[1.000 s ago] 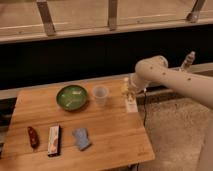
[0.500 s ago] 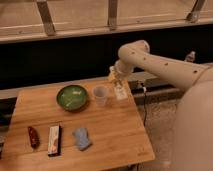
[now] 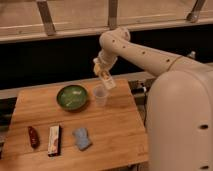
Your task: Place the bottle in the ceramic bowl
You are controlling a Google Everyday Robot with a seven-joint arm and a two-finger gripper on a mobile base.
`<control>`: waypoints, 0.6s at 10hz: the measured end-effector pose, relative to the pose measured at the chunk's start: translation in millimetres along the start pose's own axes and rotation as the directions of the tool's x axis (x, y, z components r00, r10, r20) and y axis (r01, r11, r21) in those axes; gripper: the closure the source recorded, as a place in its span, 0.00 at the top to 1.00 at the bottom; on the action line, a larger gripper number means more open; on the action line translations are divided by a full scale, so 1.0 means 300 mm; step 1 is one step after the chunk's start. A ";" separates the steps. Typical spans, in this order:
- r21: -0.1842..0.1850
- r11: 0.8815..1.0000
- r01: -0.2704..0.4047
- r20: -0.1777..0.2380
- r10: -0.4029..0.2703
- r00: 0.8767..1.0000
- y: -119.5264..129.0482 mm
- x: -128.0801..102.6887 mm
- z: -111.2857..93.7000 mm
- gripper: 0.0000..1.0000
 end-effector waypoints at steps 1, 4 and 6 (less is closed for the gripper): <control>-0.007 1.000 0.008 0.001 -0.008 1.000 0.011 -0.010 0.002 0.00; -0.005 1.000 0.005 0.001 -0.005 1.000 0.002 -0.006 0.000 0.00; -0.007 1.000 0.007 0.001 -0.007 1.000 0.008 -0.008 0.001 0.00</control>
